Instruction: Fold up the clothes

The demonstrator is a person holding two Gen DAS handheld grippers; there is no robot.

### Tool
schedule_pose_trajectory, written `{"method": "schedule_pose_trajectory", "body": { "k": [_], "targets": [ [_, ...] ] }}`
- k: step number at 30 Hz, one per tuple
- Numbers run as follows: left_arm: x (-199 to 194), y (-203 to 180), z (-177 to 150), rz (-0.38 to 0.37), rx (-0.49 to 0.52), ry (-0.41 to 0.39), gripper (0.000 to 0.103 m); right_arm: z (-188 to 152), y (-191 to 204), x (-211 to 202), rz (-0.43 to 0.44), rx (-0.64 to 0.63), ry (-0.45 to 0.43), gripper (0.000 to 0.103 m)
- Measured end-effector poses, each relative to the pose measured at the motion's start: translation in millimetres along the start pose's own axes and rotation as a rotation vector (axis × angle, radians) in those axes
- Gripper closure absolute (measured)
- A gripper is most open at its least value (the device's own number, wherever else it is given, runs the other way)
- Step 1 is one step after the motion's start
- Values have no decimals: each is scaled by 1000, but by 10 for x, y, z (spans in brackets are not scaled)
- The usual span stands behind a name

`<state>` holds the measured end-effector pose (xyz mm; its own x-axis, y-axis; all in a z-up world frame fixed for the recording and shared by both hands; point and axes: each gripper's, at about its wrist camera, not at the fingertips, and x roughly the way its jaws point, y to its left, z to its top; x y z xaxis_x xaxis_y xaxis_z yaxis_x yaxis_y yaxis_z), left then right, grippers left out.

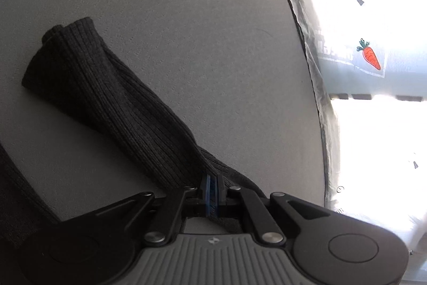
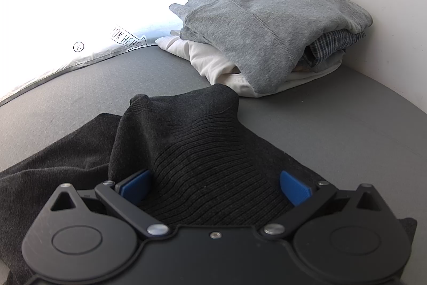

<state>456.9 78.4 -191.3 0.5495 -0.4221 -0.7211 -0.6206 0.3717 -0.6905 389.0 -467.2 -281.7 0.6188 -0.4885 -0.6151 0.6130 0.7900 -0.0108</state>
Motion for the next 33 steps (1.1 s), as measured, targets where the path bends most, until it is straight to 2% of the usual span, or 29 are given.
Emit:
{"method": "schedule_pose_trajectory", "body": {
  "k": [2,6,12,18,24,27,28,30,33],
  "targets": [
    [44,-90,-38,-32,-4,25,87,1,0,0,0,0,0,0],
    [290,-220,-133,-90,-52,93,85,1,0,0,0,1,0,0],
    [702,-511,-310,-42,-9,155,84,1,2,0,0,1,0,0],
    [851,-669,-309,-13,-10,164,73,2,3,1,0,1,0,0],
    [957,-691,-291,0,-71,188,72,0,2,0,-1,1,0,0],
    [942,-670,-295,-6,-132,184,77,0,-2,0,-1,1,0,0],
    [927,-664,-299,0,-143,172,89,0,-2,-1,-1,1,0,0],
    [896,-660,-307,28,-133,140,101,0,-2,-1,-1,1,0,0],
    [815,-697,-337,9,-125,97,103,0,-1,-1,-1,1,0,0]
  ]
}}
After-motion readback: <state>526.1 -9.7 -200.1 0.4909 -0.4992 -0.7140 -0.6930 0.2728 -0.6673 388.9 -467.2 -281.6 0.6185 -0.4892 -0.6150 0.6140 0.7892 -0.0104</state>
